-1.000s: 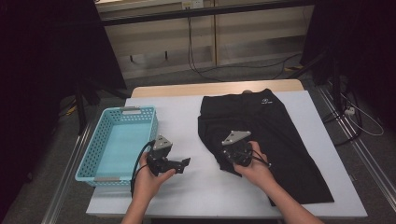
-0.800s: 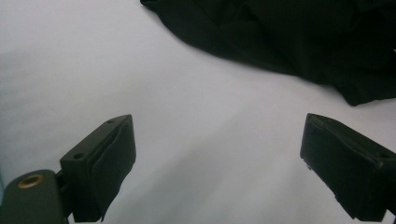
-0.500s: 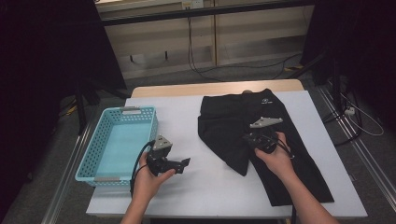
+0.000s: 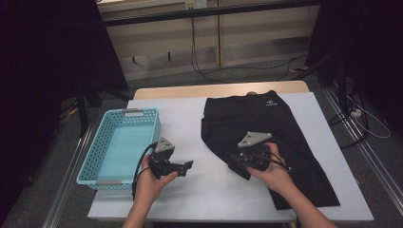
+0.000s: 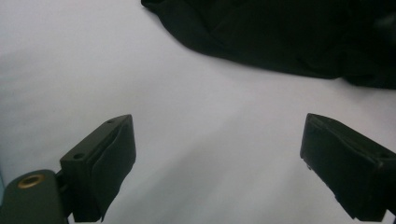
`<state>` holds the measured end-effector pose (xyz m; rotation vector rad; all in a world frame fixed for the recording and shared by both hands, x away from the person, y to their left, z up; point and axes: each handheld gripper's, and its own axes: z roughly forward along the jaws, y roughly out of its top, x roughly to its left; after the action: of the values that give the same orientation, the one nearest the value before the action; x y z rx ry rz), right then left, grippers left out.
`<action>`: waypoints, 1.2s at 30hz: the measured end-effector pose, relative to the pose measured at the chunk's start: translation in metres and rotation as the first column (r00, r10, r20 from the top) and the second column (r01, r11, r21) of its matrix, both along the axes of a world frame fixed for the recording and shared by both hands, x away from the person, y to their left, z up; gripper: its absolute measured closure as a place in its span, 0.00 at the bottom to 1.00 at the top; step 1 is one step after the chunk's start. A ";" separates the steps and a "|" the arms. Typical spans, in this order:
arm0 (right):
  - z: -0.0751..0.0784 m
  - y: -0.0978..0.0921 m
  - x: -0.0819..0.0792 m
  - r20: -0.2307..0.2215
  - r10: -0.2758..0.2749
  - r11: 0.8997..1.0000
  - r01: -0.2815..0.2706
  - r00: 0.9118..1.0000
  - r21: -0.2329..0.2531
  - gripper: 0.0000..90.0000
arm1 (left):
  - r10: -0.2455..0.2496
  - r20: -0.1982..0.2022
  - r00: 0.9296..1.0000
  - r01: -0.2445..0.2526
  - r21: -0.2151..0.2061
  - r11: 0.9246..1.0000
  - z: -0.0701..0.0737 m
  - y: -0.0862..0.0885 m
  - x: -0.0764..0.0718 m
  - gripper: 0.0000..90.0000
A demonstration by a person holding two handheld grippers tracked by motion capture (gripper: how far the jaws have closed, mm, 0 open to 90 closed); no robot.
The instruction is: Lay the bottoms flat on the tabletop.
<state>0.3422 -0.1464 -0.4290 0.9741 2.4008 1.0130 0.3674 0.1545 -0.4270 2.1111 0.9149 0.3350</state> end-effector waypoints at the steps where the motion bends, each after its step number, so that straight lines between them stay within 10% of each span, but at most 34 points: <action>1: -0.005 0.005 -0.001 -0.014 0.026 1.000 -0.026 1.000 -0.013 0.69 | -0.002 -0.001 1.000 0.002 0.002 1.000 0.000 0.000 0.000 0.12; 6: -0.021 0.019 0.001 -0.042 0.062 0.993 -0.066 0.997 -0.102 0.67 | -0.003 -0.004 1.000 0.003 -0.002 1.000 -0.001 -0.001 0.002 0.12; 16: -0.021 0.017 0.010 -0.063 0.028 0.998 -0.032 0.998 -0.058 0.95 | 0.000 -0.007 1.000 0.000 -0.009 1.000 -0.001 -0.002 0.002 0.12; 25: 0.012 0.013 0.004 -0.066 0.092 0.987 -0.082 0.994 0.141 0.96 | 0.001 -0.009 1.000 -0.002 -0.012 1.000 -0.001 -0.002 0.003 0.12; 30: 0.012 -0.011 0.018 -0.053 -0.024 0.982 0.034 0.998 0.184 0.95 | 0.001 -0.006 1.000 -0.001 -0.004 1.000 -0.001 -0.001 0.002 0.12; 36: -0.006 -0.030 0.028 -0.072 -0.146 0.985 0.152 0.987 0.084 0.87 | -0.001 -0.008 1.000 0.001 -0.004 1.000 -0.001 -0.001 0.002 0.12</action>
<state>0.3703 -0.1766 -0.4350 1.2165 2.3106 1.0557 0.3698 0.1532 -0.4281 2.1105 0.9178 0.3243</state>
